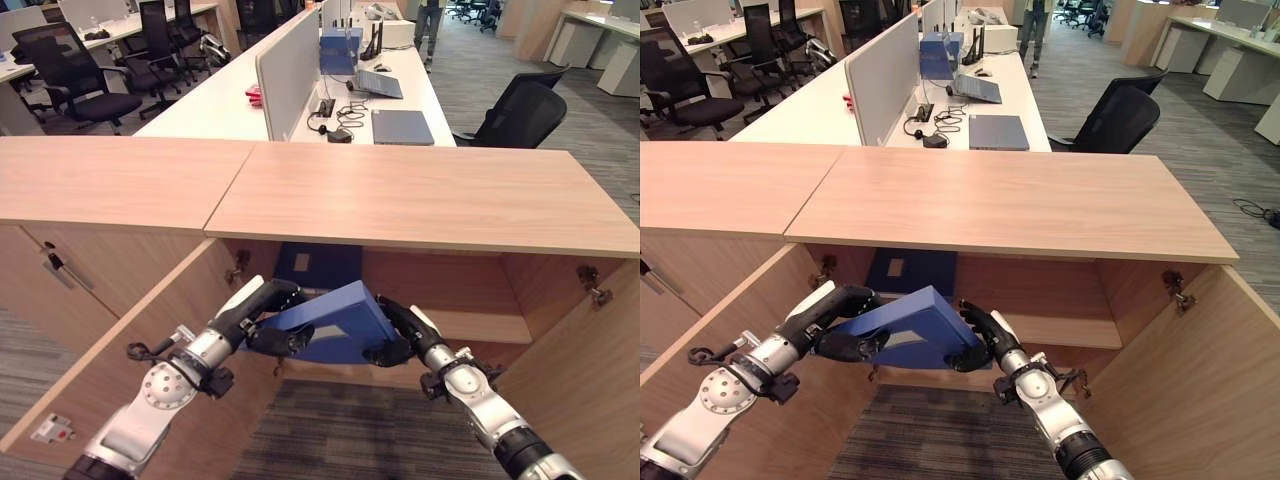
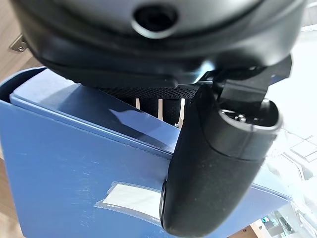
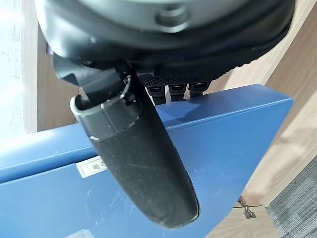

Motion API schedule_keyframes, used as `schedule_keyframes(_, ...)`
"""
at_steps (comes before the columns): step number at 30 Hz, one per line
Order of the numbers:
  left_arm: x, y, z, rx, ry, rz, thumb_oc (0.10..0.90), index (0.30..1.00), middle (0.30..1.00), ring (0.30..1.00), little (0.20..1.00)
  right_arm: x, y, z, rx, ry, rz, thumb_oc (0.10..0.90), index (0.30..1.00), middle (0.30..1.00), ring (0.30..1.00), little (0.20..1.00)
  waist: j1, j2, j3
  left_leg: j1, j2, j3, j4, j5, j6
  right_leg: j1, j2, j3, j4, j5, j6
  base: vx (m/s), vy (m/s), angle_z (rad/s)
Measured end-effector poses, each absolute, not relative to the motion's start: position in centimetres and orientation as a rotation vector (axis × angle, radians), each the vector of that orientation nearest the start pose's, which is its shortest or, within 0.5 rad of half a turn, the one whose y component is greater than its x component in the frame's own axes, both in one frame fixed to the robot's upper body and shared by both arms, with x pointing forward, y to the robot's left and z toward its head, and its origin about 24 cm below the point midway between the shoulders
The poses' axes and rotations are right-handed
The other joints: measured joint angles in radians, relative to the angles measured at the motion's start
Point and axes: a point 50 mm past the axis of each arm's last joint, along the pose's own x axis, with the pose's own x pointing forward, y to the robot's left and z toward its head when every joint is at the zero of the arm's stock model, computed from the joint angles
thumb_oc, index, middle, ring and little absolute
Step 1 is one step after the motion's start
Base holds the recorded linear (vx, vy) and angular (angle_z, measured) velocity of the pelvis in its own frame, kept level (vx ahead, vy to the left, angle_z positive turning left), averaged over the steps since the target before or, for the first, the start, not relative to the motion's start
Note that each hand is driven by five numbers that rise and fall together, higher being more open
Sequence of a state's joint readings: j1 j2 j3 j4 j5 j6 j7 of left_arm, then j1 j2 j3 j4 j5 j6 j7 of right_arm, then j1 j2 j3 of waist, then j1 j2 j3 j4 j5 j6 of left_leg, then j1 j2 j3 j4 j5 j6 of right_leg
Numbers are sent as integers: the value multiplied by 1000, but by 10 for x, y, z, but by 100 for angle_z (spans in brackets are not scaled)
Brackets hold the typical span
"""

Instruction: Put the empty folder in the office cabinet

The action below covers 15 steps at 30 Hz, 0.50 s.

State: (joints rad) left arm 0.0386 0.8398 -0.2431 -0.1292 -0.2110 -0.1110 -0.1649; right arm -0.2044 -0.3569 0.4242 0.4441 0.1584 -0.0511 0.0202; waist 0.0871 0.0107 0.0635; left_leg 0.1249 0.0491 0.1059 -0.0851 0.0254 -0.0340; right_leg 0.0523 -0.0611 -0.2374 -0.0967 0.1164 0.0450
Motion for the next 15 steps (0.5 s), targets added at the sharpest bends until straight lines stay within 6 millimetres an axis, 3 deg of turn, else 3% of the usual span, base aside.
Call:
schedule_keyframes(10,236,219,85,579,-10,-473,400,300,300,300,300,269,-149,-16,-315,266,338,800,900,900,900,900,1,0,17,1,0,-1,0,-1,-1,5,0,0,0,-7,8,0,0,0)
schedule_keyframes(11,236,219,85,578,-10,-473,400,300,300,300,300,269,-149,-16,-315,266,338,557,535,535,535,535,1,0,17,1,0,-1,0,-1,-1,5,0,0,0,-7,8,0,0,0)
schedule_keyframes(12,236,219,85,577,-11,-472,400,300,300,300,300,268,-149,-16,-302,269,347,400,300,300,300,300,1,-1,17,1,0,-2,0,-1,-1,4,0,-1,0,-6,8,0,0,0)
schedule_keyframes(15,238,218,86,555,-9,-481,400,300,300,300,300,265,-147,-17,-212,293,396,400,300,300,300,300,1,-3,19,3,0,-3,0,-1,-1,4,0,-1,0,-3,3,0,0,0)
